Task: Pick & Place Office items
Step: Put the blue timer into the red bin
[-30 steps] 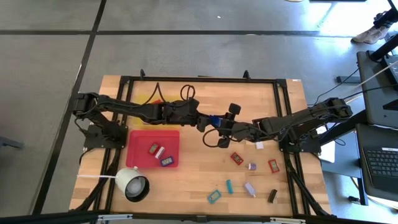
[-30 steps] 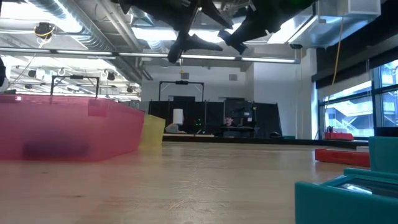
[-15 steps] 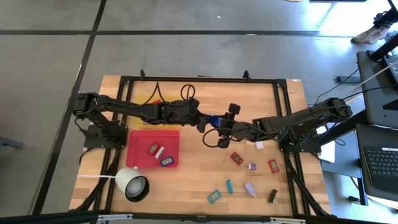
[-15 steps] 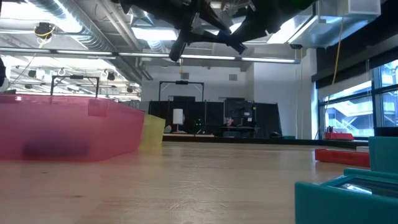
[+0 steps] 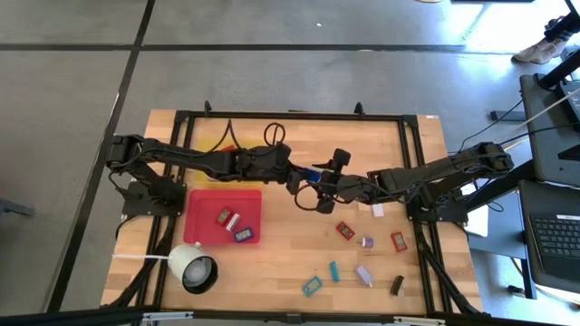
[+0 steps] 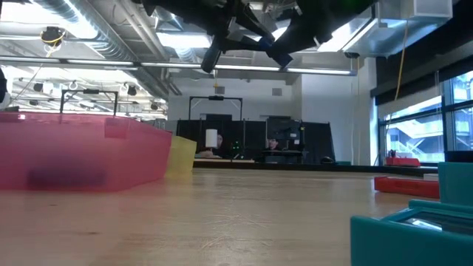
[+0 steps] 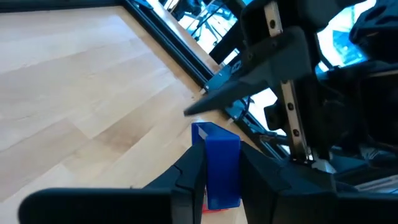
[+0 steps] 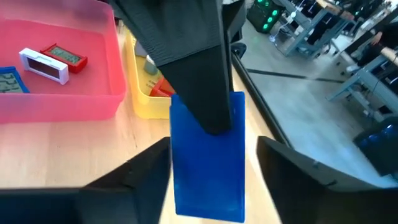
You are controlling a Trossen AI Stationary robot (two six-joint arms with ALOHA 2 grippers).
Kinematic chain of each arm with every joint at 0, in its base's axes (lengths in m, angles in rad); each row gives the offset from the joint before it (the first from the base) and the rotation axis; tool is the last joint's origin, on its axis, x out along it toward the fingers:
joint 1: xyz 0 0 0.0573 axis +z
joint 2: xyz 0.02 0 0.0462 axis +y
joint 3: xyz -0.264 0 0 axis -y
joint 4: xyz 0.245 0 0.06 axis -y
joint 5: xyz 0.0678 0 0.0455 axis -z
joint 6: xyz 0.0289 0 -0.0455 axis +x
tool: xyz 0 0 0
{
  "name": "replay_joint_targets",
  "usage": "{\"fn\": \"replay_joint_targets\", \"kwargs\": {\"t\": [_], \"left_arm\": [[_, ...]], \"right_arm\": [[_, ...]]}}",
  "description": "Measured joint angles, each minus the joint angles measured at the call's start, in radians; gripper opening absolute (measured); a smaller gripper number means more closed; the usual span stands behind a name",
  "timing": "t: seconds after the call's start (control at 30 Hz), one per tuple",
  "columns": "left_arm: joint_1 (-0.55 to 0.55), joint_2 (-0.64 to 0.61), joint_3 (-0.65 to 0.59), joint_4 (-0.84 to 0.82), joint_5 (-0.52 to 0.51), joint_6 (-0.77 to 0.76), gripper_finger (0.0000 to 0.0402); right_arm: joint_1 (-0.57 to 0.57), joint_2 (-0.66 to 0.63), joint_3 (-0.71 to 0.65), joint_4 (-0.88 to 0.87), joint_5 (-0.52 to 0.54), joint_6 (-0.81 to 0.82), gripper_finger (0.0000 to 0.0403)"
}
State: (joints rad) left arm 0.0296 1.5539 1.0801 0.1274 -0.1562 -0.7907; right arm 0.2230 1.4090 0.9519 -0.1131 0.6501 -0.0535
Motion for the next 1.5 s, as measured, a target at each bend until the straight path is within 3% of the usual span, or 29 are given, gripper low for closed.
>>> {"fn": "replay_joint_targets", "kwargs": {"t": [0.13, 0.27, 0.47, 0.67, 0.9, 1.23, 1.4, 1.5], "left_arm": [[0.002, 0.0, 0.0, -0.012, -0.001, 0.007, 0.0069], [0.009, 0.0, 0.0, -0.059, -0.009, 0.026, 0.0069], [0.012, 0.0, 0.0, -0.204, 0.009, 0.039, 0.007], [-0.033, -0.003, 0.0, -0.353, 0.102, 0.005, 0.0071], [-0.127, -0.066, 0.0, -0.498, 0.139, -0.077, 0.007], [-0.272, -0.233, 0.0, -0.847, -0.107, -0.267, 0.0071], [-0.333, -0.262, 0.0, -1.1, -0.112, -0.445, 0.0071], [-0.369, -0.254, -0.027, -1.158, -0.11, -0.547, 0.0071]], "right_arm": [[0.0, -0.013, 0.0, -0.05, -0.022, 0.049, 0.0295], [0.0, -0.049, 0.0, -0.186, -0.098, 0.149, 0.0319], [0.004, -0.084, 0.001, -0.45, -0.266, 0.366, 0.0317], [0.032, -0.078, 0.0, -0.622, -0.274, 0.49, 0.0308], [0.057, -0.078, 0.0, -0.629, -0.263, 0.503, 0.0306], [0.056, -0.078, 0.0, -0.628, -0.198, 0.511, 0.0306], [0.056, -0.078, 0.0, -0.628, -0.197, 0.525, 0.0306], [0.056, -0.078, 0.0, -0.633, -0.23, 0.552, 0.0306]]}}
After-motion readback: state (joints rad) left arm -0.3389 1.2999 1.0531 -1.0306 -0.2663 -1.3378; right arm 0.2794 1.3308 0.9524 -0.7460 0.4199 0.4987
